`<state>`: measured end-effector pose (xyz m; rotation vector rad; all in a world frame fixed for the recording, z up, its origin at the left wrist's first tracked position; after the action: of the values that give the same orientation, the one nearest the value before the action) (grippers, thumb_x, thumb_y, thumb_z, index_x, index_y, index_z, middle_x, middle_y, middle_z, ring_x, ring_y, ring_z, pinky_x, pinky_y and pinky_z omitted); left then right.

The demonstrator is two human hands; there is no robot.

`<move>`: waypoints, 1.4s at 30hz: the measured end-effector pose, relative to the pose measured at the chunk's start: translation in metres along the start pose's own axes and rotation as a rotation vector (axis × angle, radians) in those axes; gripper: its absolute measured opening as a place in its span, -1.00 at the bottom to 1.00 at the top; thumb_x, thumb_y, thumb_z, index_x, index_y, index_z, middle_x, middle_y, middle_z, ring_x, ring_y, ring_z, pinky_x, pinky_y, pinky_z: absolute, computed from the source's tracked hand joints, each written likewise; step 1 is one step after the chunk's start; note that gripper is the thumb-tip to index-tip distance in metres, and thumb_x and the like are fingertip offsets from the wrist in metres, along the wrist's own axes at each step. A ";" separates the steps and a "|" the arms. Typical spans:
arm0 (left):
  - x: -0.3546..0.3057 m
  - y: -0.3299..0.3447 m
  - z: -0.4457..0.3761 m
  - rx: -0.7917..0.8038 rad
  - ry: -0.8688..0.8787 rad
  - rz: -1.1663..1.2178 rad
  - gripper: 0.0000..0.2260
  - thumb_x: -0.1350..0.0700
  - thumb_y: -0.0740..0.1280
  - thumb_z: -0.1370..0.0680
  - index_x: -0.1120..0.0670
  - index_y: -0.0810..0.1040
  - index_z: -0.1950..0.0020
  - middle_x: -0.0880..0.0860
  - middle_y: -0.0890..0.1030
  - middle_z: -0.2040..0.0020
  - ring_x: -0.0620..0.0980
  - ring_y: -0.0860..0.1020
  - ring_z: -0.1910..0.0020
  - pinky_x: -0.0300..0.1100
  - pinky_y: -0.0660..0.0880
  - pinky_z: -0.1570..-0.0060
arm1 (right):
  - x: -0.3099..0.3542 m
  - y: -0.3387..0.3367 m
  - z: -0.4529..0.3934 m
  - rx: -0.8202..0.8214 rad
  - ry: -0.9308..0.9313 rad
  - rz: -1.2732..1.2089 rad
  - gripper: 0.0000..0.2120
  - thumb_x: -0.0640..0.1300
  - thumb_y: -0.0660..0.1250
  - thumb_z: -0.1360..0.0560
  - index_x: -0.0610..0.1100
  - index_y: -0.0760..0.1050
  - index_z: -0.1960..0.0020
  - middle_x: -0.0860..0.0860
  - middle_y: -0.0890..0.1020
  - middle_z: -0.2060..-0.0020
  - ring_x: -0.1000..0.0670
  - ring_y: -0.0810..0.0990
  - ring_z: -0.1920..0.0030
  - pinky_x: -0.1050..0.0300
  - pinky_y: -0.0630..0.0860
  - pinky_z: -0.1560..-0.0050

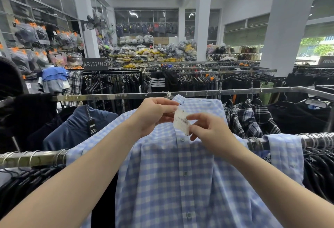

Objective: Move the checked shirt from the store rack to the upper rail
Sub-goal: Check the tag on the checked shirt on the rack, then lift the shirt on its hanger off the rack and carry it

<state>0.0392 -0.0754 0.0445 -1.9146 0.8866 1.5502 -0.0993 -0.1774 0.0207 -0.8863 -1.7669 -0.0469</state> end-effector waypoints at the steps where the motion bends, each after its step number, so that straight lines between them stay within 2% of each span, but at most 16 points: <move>1: 0.000 0.002 0.001 0.008 -0.010 -0.015 -0.91 0.38 0.40 -0.52 0.28 0.67 0.02 0.13 0.72 0.27 -0.01 0.68 0.33 -0.28 0.59 0.34 | 0.001 0.003 0.001 0.016 0.004 -0.003 -0.82 -0.23 0.34 -0.56 0.04 0.56 -0.04 0.03 0.73 0.29 0.05 0.68 0.32 0.26 0.52 0.33; 5: 0.010 0.002 0.004 -0.002 -0.081 -0.213 -0.90 0.40 0.38 -0.51 0.27 0.68 0.08 0.05 0.69 0.39 -0.09 0.63 0.45 -0.33 0.54 0.43 | 0.000 0.007 0.006 0.032 -0.015 0.033 -0.86 -0.21 0.37 -0.52 0.02 0.61 0.06 0.04 0.69 0.39 0.07 0.59 0.40 0.10 0.54 0.28; 7: 0.018 0.000 0.006 -0.010 -0.104 -0.290 -0.89 0.42 0.40 -0.49 0.26 0.67 0.15 0.07 0.67 0.42 -0.07 0.62 0.48 -0.31 0.54 0.45 | -0.001 0.009 0.010 0.054 -0.038 0.109 -0.89 -0.17 0.38 -0.52 0.04 0.61 0.07 0.03 0.68 0.38 0.10 0.54 0.41 0.18 0.49 0.34; 12: 0.036 -0.009 0.009 -0.013 -0.131 -0.409 -0.94 0.42 0.46 -0.42 0.29 0.68 0.19 0.13 0.62 0.43 -0.03 0.55 0.51 -0.27 0.47 0.53 | 0.000 0.015 0.014 0.119 -0.087 0.313 -0.95 -0.07 0.40 -0.53 0.08 0.60 0.03 0.12 0.60 0.40 0.21 0.51 0.38 0.37 0.36 0.33; 17: 0.045 -0.011 0.005 0.052 -0.163 -0.442 -0.95 0.37 0.47 -0.43 0.28 0.67 0.13 0.10 0.66 0.43 -0.04 0.57 0.50 -0.28 0.45 0.54 | 0.001 0.013 0.009 0.095 -0.062 0.425 -0.95 -0.01 0.38 -0.54 0.08 0.60 0.10 0.13 0.54 0.44 0.16 0.48 0.40 0.21 0.38 0.32; 20: 0.042 -0.014 -0.001 0.113 -0.169 -0.496 -0.94 0.34 0.46 -0.45 0.23 0.67 0.11 0.10 0.69 0.35 -0.04 0.60 0.47 -0.28 0.47 0.51 | 0.005 0.005 0.000 0.049 -0.038 0.514 -0.91 0.01 0.36 -0.54 0.09 0.60 0.13 0.12 0.55 0.42 0.16 0.49 0.37 0.22 0.35 0.35; 23: 0.039 -0.021 -0.010 0.130 -0.159 -0.550 -0.94 0.32 0.45 -0.47 0.19 0.67 0.13 0.06 0.68 0.35 -0.03 0.61 0.44 -0.27 0.48 0.49 | 0.005 -0.004 -0.015 0.018 -0.002 0.526 -0.88 -0.02 0.34 -0.57 0.01 0.63 0.08 0.10 0.56 0.40 0.11 0.49 0.40 0.22 0.39 0.37; 26: 0.033 -0.029 -0.025 0.105 -0.129 -0.584 -0.93 0.32 0.44 -0.48 0.17 0.67 0.15 0.03 0.67 0.38 -0.04 0.62 0.45 -0.29 0.47 0.51 | 0.004 -0.013 -0.032 -0.011 0.023 0.561 -0.85 -0.04 0.32 -0.59 -0.05 0.63 0.04 0.12 0.57 0.32 0.08 0.52 0.35 0.16 0.38 0.34; 29: 0.028 -0.037 -0.042 0.079 -0.099 -0.581 -0.95 0.29 0.44 -0.48 0.18 0.68 0.10 0.05 0.69 0.31 -0.07 0.63 0.42 -0.28 0.49 0.48 | -0.001 -0.020 -0.051 -0.025 0.059 0.531 -0.83 -0.04 0.32 -0.59 -0.09 0.64 0.04 0.11 0.60 0.26 0.02 0.58 0.22 0.16 0.41 0.26; 32: 0.025 -0.040 -0.057 0.055 -0.066 -0.613 -0.96 0.24 0.45 -0.50 0.13 0.69 0.11 0.04 0.69 0.26 -0.07 0.62 0.35 -0.25 0.48 0.45 | -0.007 -0.026 -0.069 -0.034 0.097 0.477 -0.80 -0.05 0.33 -0.59 -0.16 0.64 0.06 -0.02 0.67 0.23 -0.05 0.61 0.19 0.12 0.49 0.16; 35: 0.024 -0.043 -0.074 0.008 -0.039 -0.665 -0.97 0.19 0.44 -0.51 0.11 0.69 0.11 0.09 0.67 0.21 -0.06 0.58 0.31 -0.24 0.47 0.44 | -0.016 -0.028 -0.089 -0.019 0.137 0.441 -0.75 -0.01 0.29 -0.61 -0.18 0.62 0.04 -0.09 0.70 0.13 -0.14 0.65 0.15 -0.04 0.56 0.02; 38: 0.026 -0.052 -0.089 -0.044 -0.032 -0.749 -0.92 0.16 0.42 -0.52 0.06 0.68 0.16 0.10 0.64 0.23 0.00 0.52 0.30 -0.24 0.43 0.38 | -0.033 -0.028 -0.110 0.030 0.155 0.546 -0.70 0.10 0.24 -0.62 -0.10 0.59 -0.12 -0.05 0.69 -0.01 -0.10 0.65 0.00 -0.15 0.51 -0.19; 40: 0.027 -0.059 -0.098 -0.071 -0.012 -0.897 -0.88 0.19 0.35 -0.53 0.05 0.67 0.13 0.11 0.67 0.17 -0.03 0.53 0.32 -0.25 0.43 0.35 | -0.046 -0.029 -0.124 0.063 0.166 0.597 -0.66 0.11 0.24 -0.62 -0.08 0.54 -0.25 -0.07 0.64 -0.15 -0.07 0.60 -0.06 -0.09 0.50 -0.19; 42: 0.029 -0.066 -0.104 -0.093 -0.012 -1.058 -0.79 0.23 0.26 -0.52 0.03 0.66 -0.01 0.11 0.68 0.01 0.01 0.58 0.20 -0.18 0.53 0.24 | -0.061 -0.031 -0.137 0.106 0.179 0.630 -0.62 0.09 0.26 -0.62 -0.10 0.47 -0.33 -0.09 0.58 -0.27 -0.08 0.58 -0.08 -0.04 0.52 -0.13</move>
<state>0.1600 -0.1142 0.0377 -1.9068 -0.2468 0.9296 -0.0002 -0.2933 0.0355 -1.2792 -1.2525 0.3628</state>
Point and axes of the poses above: each hand's wrist, its own z-axis away from the middle knuckle, its own y-axis out of the palm, x = y × z, the point moved 9 cm from there along -z, towards the middle knuckle
